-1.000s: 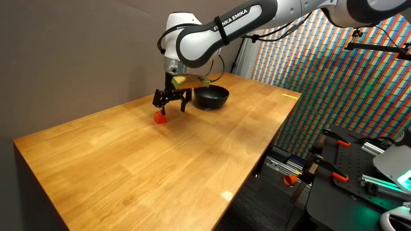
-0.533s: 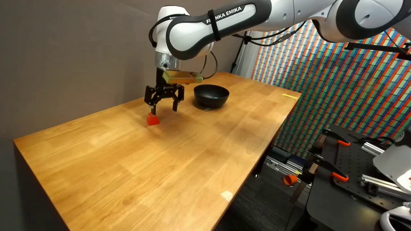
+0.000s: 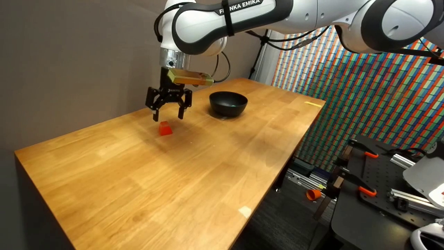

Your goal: Pick up the green and orange blocks and put them in the bowl

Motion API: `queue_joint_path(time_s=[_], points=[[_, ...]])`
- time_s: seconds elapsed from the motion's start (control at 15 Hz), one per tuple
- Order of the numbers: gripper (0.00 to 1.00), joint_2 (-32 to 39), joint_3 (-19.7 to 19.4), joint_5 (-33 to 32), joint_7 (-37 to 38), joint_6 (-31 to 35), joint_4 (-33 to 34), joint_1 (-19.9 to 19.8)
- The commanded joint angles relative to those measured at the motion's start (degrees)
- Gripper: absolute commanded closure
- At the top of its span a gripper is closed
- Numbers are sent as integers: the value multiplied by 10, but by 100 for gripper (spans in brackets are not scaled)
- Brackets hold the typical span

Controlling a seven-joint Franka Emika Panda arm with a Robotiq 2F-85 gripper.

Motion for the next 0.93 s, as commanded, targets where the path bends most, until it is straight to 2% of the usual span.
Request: queue_joint_path(time_s=[0.0, 0.27, 0.33, 0.4, 0.47, 0.67, 0.73, 0.8, 0.87], points=[[0, 49, -35, 3, 16, -3, 64, 25], [0, 77, -49, -19, 36, 15, 66, 36], [25, 81, -58, -26, 41, 19, 68, 42], [27, 82, -70, -38, 49, 22, 70, 49], [33, 79, -80, -46, 57, 27, 71, 55], [60, 73, -96, -62, 74, 25, 78, 67], [16, 74, -102, -68, 82, 25, 82, 71], [21, 73, -109, -74, 89, 23, 84, 76], [20, 73, -116, -82, 93, 23, 85, 80]])
